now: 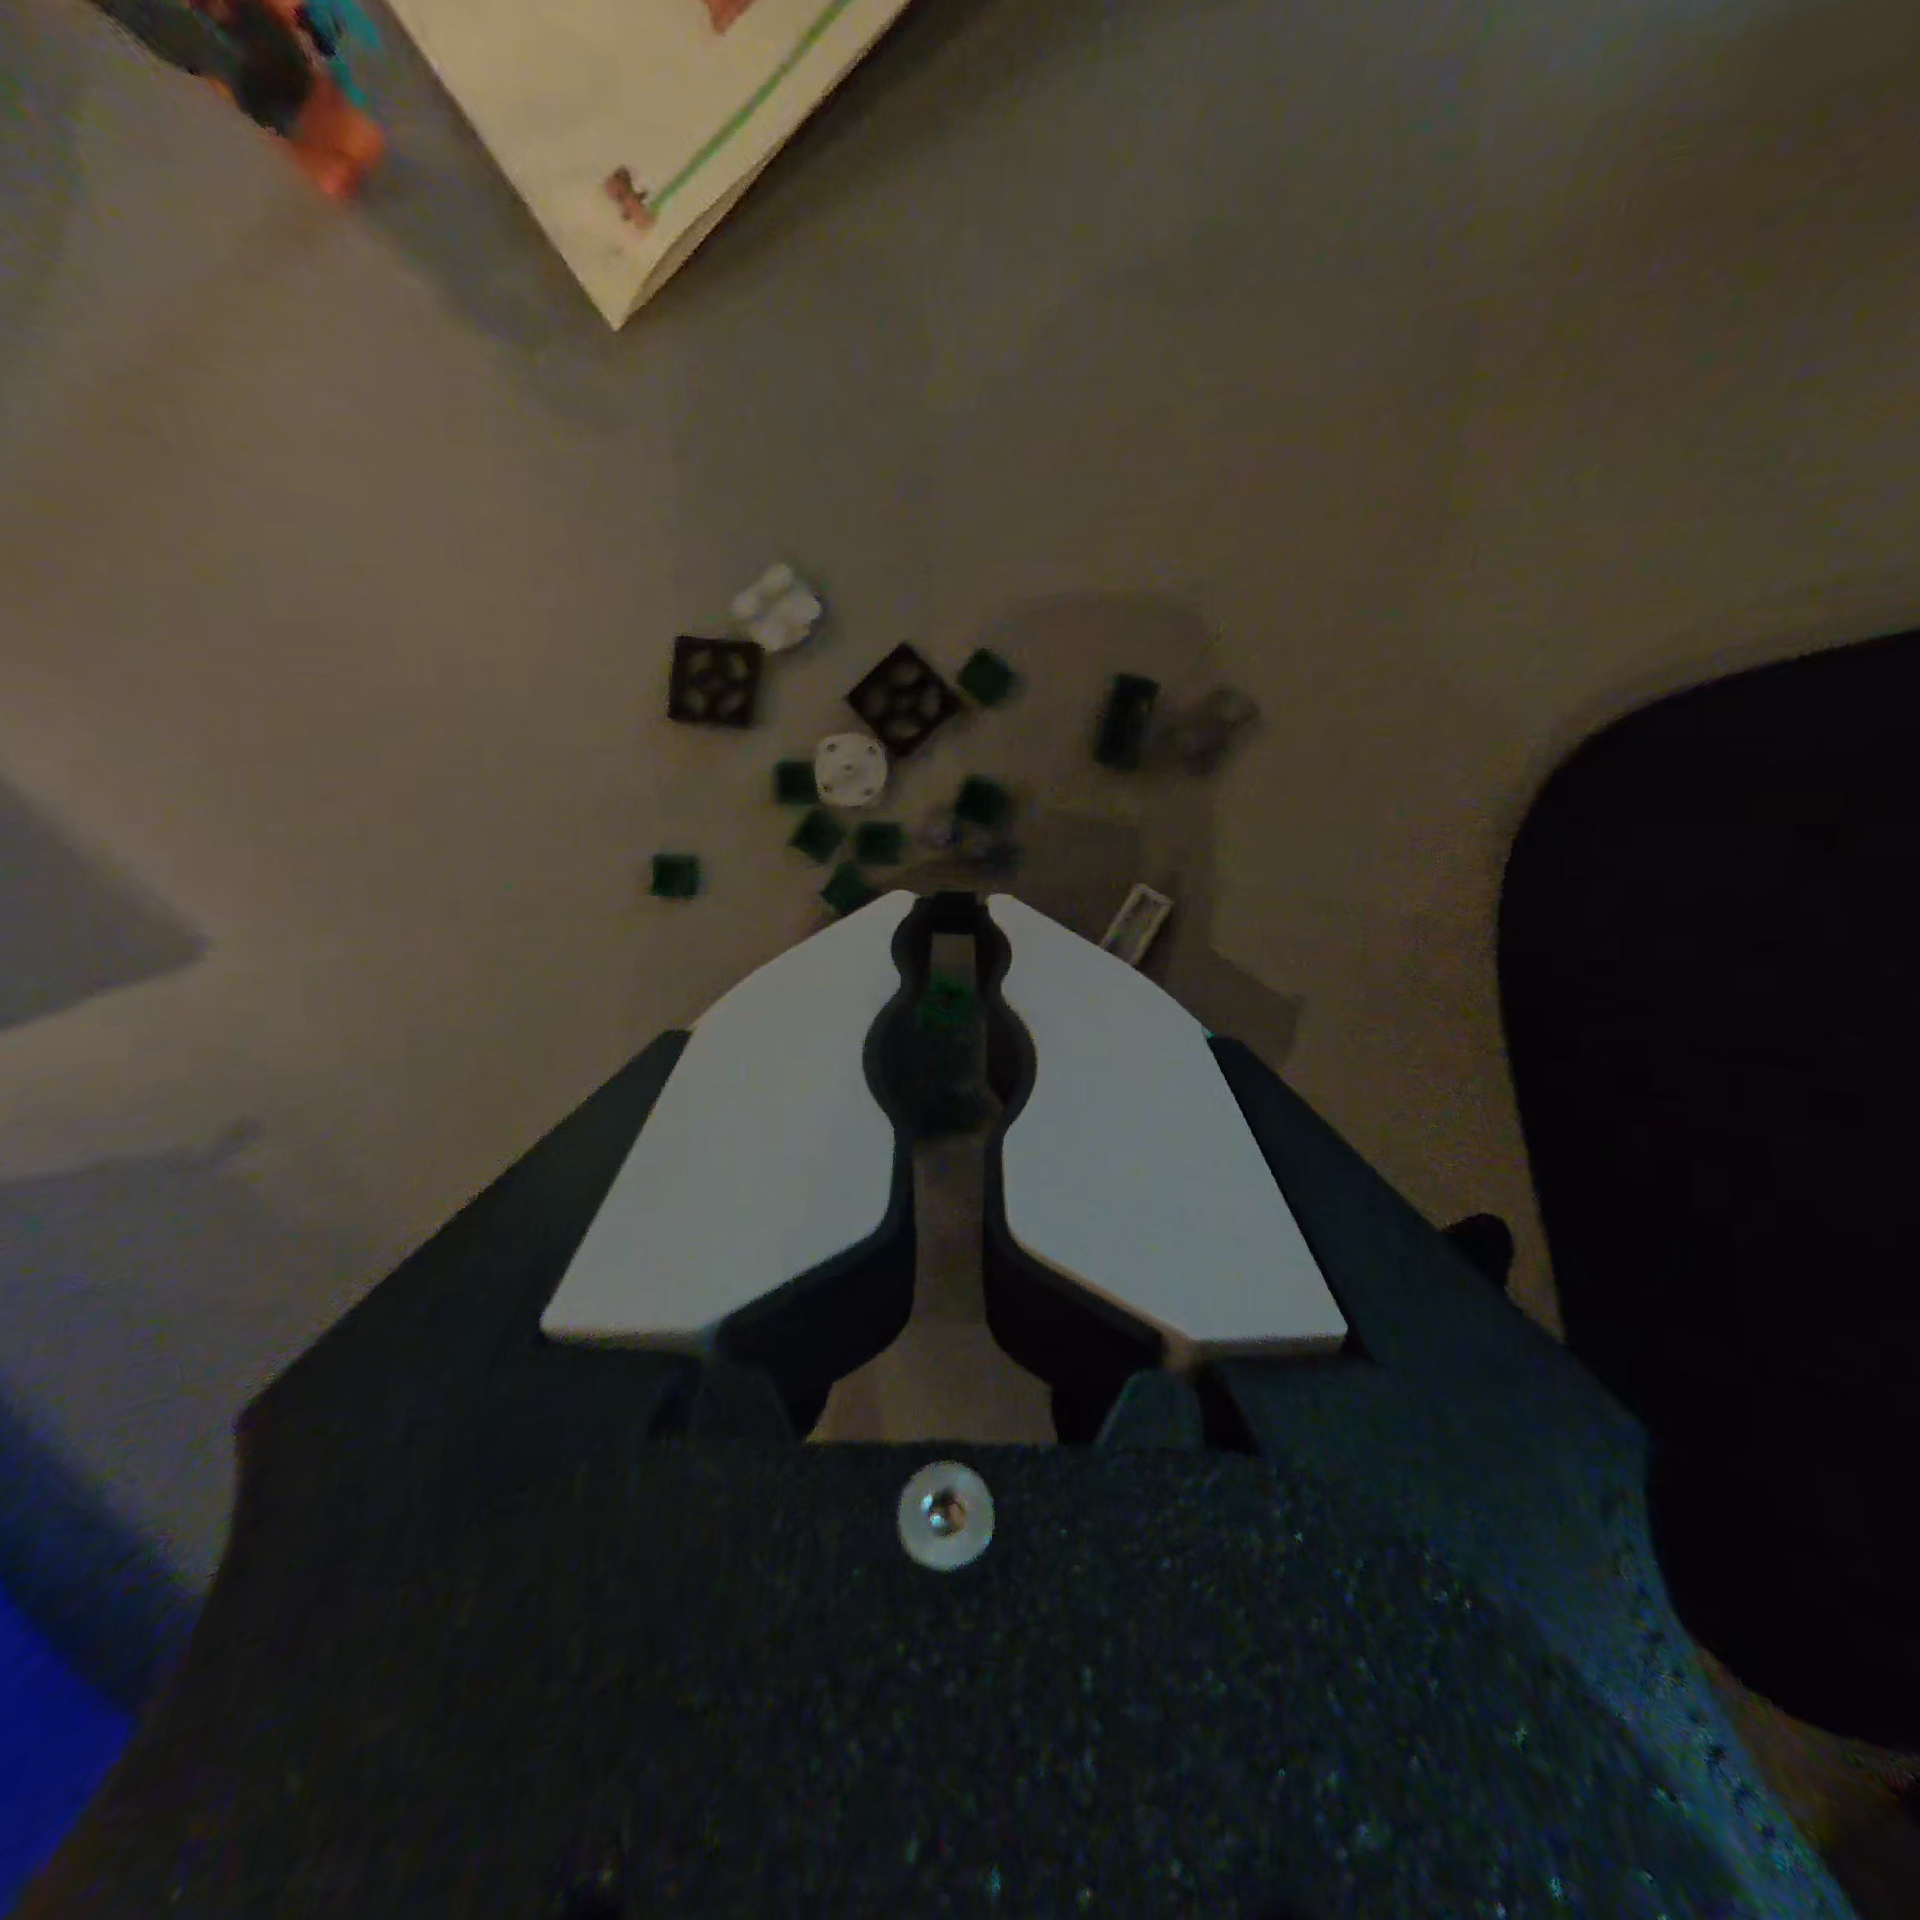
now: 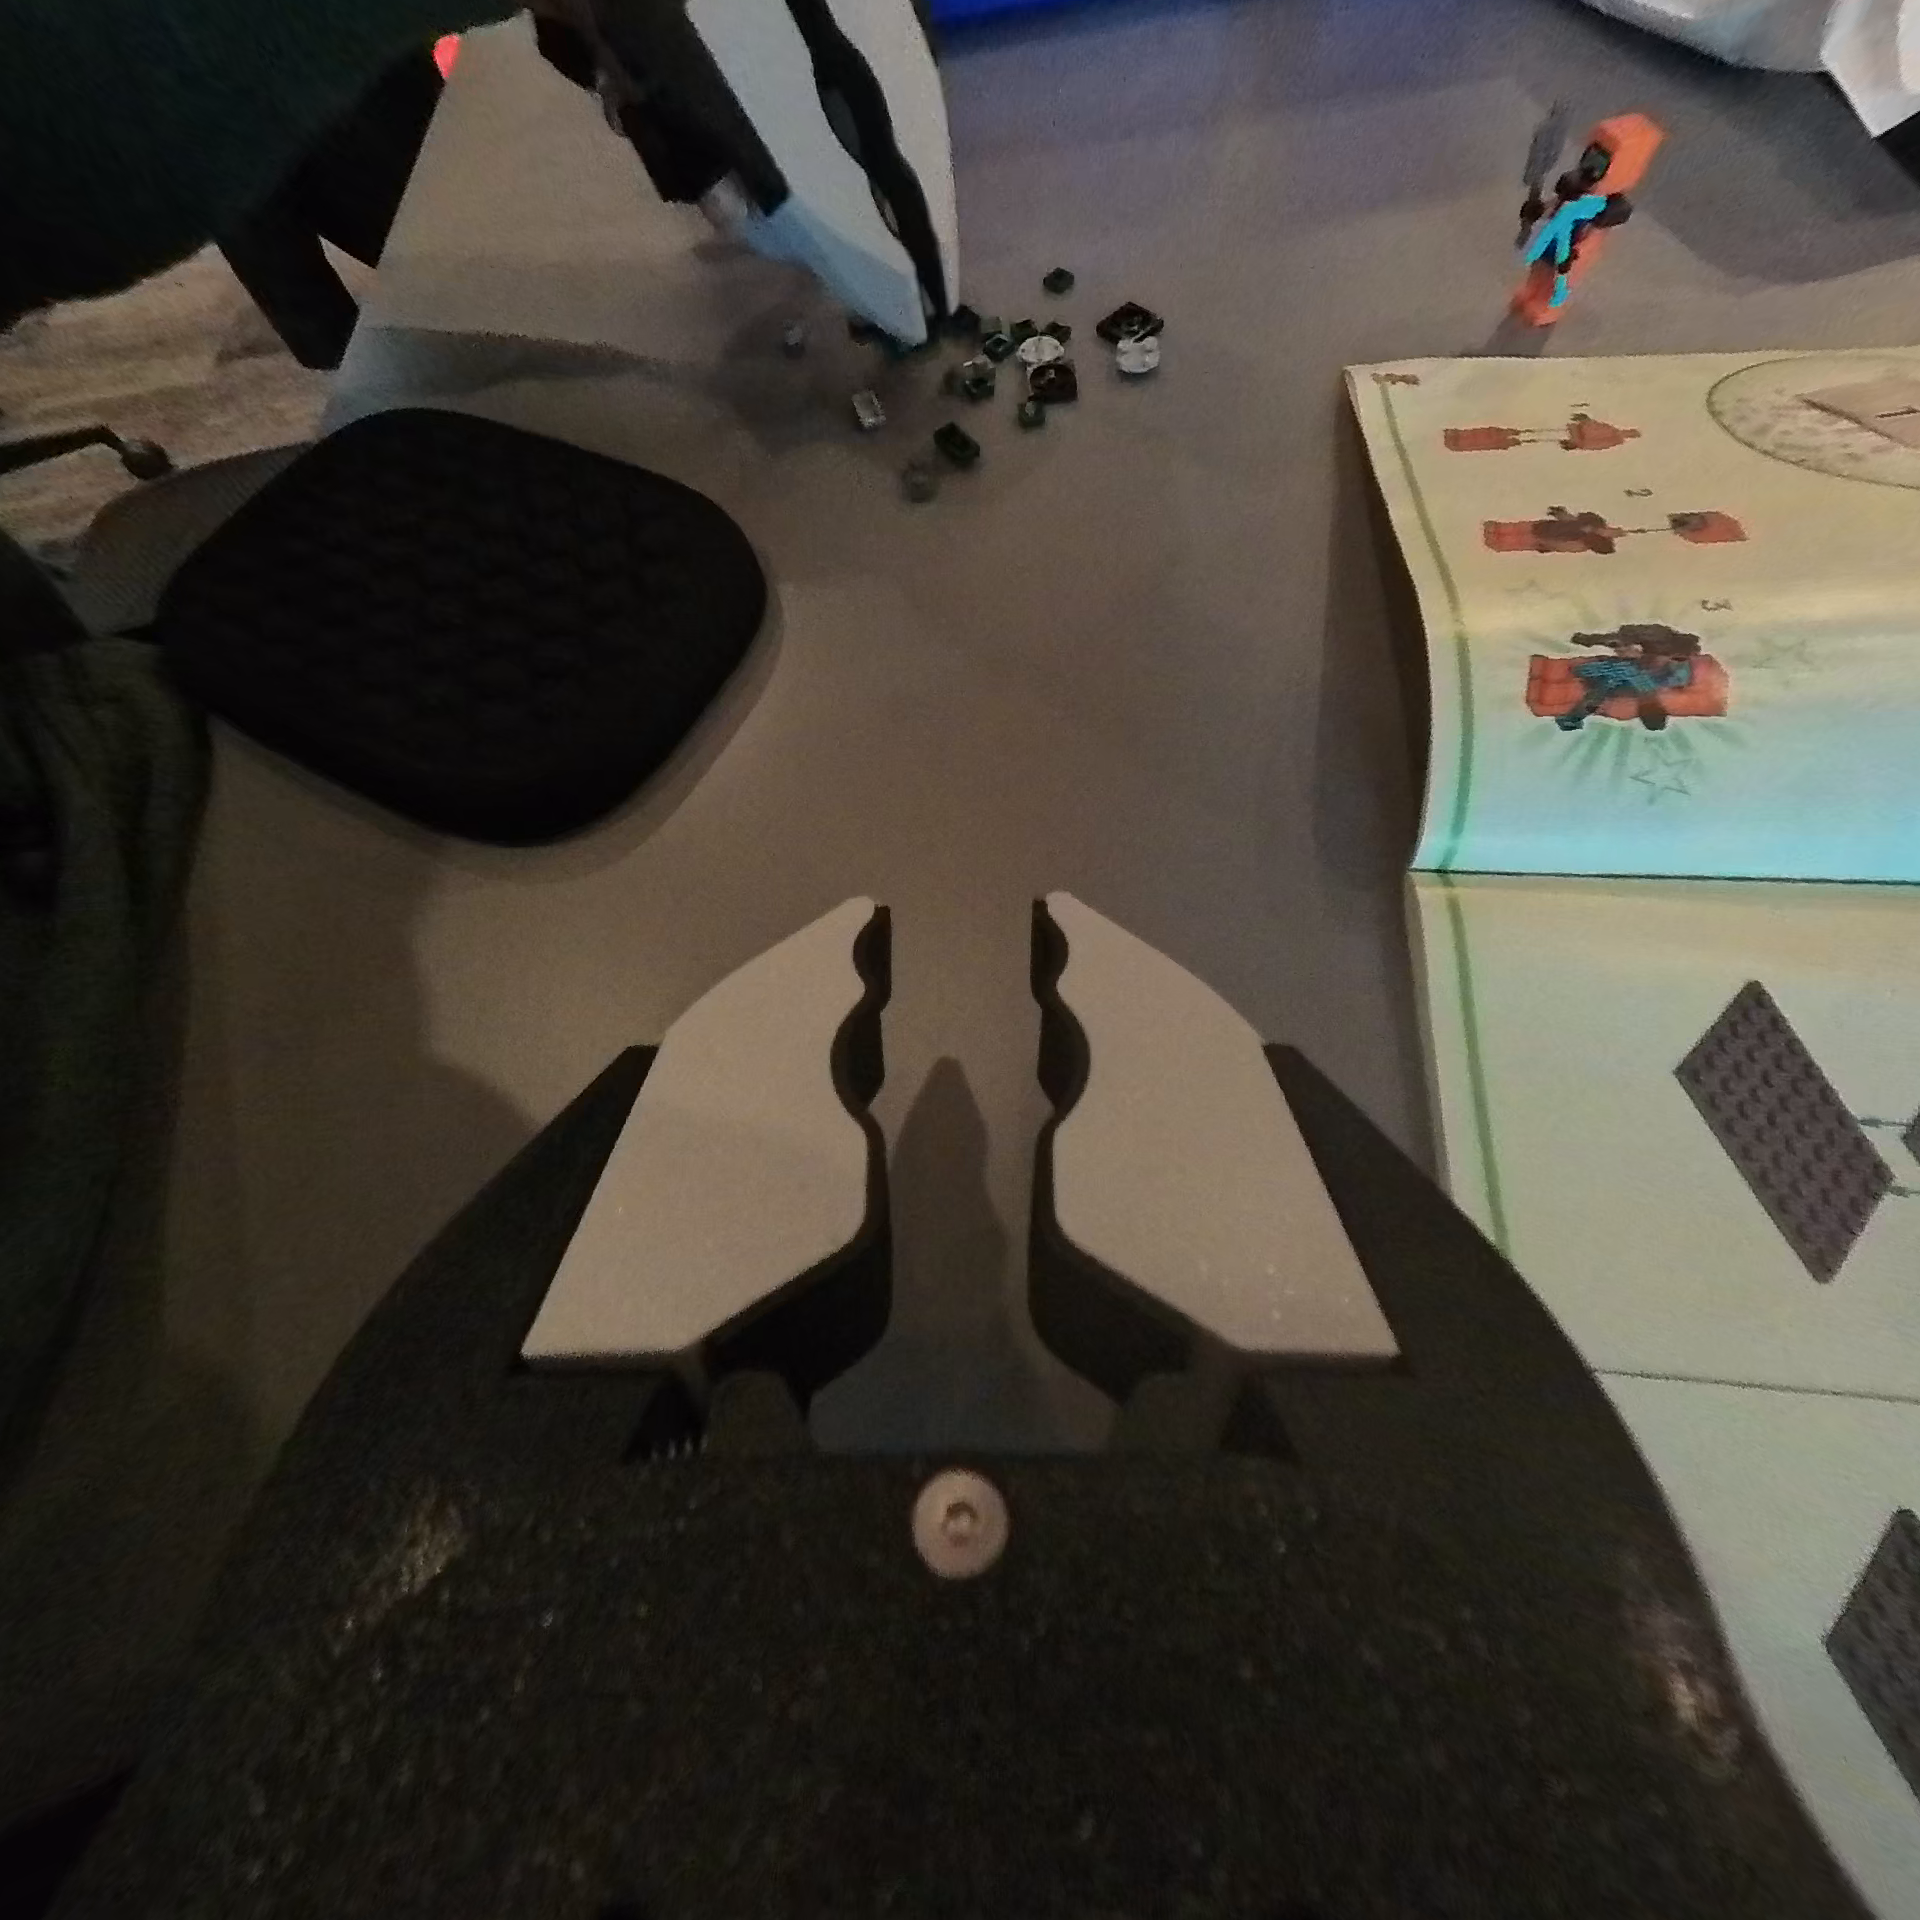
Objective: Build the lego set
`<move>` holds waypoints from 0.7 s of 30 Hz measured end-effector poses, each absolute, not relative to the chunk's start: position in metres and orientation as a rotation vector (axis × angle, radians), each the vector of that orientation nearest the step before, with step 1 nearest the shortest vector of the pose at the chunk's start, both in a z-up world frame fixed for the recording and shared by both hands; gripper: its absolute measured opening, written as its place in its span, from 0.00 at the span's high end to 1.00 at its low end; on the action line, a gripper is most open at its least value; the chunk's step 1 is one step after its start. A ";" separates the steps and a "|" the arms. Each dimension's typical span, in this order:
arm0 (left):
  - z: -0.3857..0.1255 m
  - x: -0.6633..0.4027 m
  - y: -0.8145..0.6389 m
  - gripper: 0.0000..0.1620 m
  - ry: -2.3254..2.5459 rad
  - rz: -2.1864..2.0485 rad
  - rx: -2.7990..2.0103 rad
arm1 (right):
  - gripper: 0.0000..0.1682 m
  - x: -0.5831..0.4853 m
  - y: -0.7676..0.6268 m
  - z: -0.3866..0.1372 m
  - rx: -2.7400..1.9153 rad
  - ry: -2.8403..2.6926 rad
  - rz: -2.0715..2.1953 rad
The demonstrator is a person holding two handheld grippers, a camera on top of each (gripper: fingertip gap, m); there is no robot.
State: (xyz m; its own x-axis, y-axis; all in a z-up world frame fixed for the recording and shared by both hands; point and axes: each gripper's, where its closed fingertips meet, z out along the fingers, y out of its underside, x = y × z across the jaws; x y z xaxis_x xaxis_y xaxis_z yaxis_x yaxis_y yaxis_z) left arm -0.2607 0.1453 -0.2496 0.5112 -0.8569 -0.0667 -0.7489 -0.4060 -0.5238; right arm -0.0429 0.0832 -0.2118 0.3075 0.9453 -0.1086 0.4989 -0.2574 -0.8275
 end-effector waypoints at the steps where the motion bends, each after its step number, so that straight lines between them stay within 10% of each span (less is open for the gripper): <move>1: -0.250 -0.262 0.147 0.95 1.304 -0.286 -2.262 | 0.85 -0.043 0.083 -0.212 -1.882 -1.282 0.818; 21: -0.239 -0.302 0.109 0.89 1.231 -0.408 -2.256 | 0.85 -0.044 0.082 -0.215 -1.890 -1.276 0.839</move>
State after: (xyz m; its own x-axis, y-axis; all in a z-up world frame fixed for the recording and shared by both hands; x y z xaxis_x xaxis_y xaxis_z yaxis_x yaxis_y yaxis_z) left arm -0.3022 0.1088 -0.2389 0.5385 -0.8425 0.0098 -0.6815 -0.4424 -0.5830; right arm -0.0438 0.0821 -0.2150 0.3058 0.9434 -0.1287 0.4924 -0.2724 -0.8266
